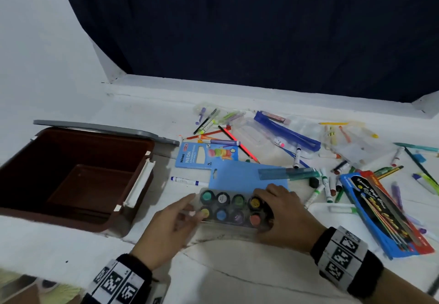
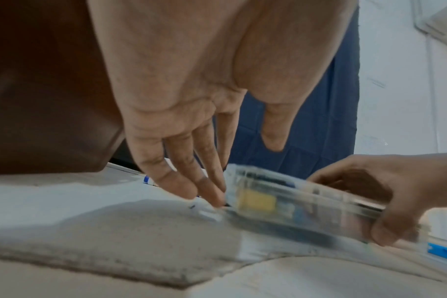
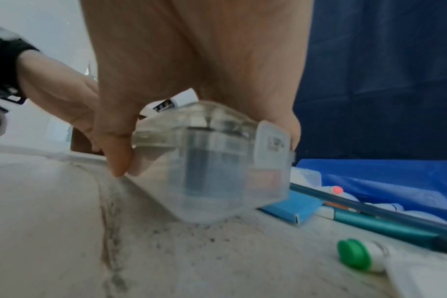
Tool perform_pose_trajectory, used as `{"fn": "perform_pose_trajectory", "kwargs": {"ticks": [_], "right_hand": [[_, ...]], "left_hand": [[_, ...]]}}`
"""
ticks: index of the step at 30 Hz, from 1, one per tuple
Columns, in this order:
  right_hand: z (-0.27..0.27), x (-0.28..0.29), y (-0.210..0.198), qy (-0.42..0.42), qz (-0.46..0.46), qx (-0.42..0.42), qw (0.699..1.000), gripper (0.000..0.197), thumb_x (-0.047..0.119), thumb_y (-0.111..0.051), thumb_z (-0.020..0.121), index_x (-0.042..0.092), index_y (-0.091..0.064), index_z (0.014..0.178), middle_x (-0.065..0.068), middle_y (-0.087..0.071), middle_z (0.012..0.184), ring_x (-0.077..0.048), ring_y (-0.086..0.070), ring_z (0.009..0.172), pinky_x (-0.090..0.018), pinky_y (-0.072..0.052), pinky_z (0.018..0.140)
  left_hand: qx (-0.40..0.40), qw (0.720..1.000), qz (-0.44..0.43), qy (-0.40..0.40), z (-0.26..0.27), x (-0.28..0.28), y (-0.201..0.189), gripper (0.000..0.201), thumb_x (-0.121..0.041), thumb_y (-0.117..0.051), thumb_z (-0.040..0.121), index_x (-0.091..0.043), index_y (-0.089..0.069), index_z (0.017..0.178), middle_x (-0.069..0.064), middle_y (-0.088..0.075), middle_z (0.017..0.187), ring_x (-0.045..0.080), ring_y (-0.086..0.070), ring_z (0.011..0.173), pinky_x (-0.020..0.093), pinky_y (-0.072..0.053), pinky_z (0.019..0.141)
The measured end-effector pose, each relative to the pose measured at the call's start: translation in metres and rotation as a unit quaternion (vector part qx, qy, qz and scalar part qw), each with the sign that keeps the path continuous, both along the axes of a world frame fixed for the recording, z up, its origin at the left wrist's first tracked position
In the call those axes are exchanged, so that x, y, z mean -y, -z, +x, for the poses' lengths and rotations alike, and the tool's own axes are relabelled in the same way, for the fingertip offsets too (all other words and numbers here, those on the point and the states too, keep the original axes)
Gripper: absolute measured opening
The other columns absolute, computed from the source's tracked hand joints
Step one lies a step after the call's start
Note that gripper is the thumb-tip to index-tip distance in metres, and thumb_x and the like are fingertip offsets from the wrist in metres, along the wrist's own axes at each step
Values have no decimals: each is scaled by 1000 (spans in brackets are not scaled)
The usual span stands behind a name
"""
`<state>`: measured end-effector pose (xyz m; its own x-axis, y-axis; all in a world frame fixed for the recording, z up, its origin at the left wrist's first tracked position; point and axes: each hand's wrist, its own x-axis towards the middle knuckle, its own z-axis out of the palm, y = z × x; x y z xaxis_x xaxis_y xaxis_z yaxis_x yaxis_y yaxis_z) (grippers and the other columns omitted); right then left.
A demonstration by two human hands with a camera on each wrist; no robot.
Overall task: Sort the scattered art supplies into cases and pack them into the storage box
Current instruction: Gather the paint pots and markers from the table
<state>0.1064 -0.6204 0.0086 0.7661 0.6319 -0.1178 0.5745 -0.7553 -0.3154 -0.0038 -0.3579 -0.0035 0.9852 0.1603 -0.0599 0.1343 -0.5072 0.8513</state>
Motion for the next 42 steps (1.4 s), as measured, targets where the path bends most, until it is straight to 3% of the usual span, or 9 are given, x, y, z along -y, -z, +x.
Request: {"fn": "perform_pose_trajectory", "kwargs": {"ticks": [6, 9, 15, 19, 24, 28, 33, 37, 42], "right_hand": [[10, 12, -11, 22, 191, 70, 979, 83, 51, -79, 57, 24, -56, 132, 13, -55, 113, -12, -53, 103, -37, -49, 86], [14, -1, -24, 5, 234, 89, 968, 85, 53, -80, 60, 23, -54, 135, 16, -53, 116, -8, -53, 104, -30, -46, 90], [5, -46, -44, -47, 277, 89, 956, 90, 58, -82, 61, 33, -50, 141, 19, -53, 130, -8, -50, 122, -31, -40, 101], [-12, -96, -60, -69, 286, 124, 948, 87, 59, -81, 63, 29, -52, 139, 18, -55, 130, -6, -50, 120, -28, -37, 101], [-35, -177, -74, -74, 317, 168, 931, 86, 51, -82, 63, 23, -55, 139, 12, -60, 124, -12, -55, 118, -36, -44, 98], [-49, -235, -82, -72, 283, 205, 934, 81, 56, -73, 66, 18, -59, 136, 9, -63, 120, -15, -59, 110, -38, -47, 91], [-53, -286, -86, -77, 192, 223, 953, 68, 60, -70, 65, 24, -66, 122, 10, -65, 114, -14, -62, 102, -36, -44, 87], [-49, -309, -81, -80, 105, 208, 969, 61, 61, -67, 62, 32, -66, 115, 12, -65, 109, -13, -61, 99, -35, -39, 88], [-46, -326, -68, -82, 26, 179, 980, 60, 67, -58, 66, 33, -67, 115, 8, -66, 107, -18, -62, 96, -39, -42, 82]], "left_hand": [[145, 982, -70, -97, -15, 15, -42, 43, -37, -62, 90, -38, -57, 133, -15, -64, 127, 6, -62, 114, 14, -51, 84], [213, 967, -79, -111, -18, 11, -70, 30, -28, -65, 95, -26, -64, 125, -5, -68, 120, 12, -67, 106, 19, -52, 85], [280, 937, -130, -160, -41, -27, -108, 20, -16, -59, 92, -13, -67, 110, 7, -68, 86, 14, -64, 73, 19, -52, 63], [309, 927, -106, -186, -57, -74, -120, 20, -19, -56, 92, -16, -67, 108, 6, -69, 90, 14, -65, 75, 20, -53, 69], [307, 931, -92, -174, -73, -153, -120, 22, -20, -56, 94, -13, -67, 111, 6, -68, 92, 22, -63, 79, 32, -51, 74], [287, 942, -53, -164, -79, -218, -116, 18, -21, -61, 95, -16, -68, 110, 2, -70, 92, 11, -65, 80, 21, -53, 75], [231, 963, 30, -138, -68, -288, -95, 26, -42, -63, 95, -23, -66, 114, 0, -69, 103, 17, -67, 99, 44, -55, 85], [219, 964, 105, -111, -54, -315, -84, 17, -34, -61, 93, -31, -65, 109, -10, -67, 103, 11, -63, 102, 34, -52, 83], [197, 968, 141, -69, -40, -322, -63, 28, -46, -52, 91, -32, -62, 113, -17, -63, 101, 3, -60, 99, 27, -51, 85]]}}
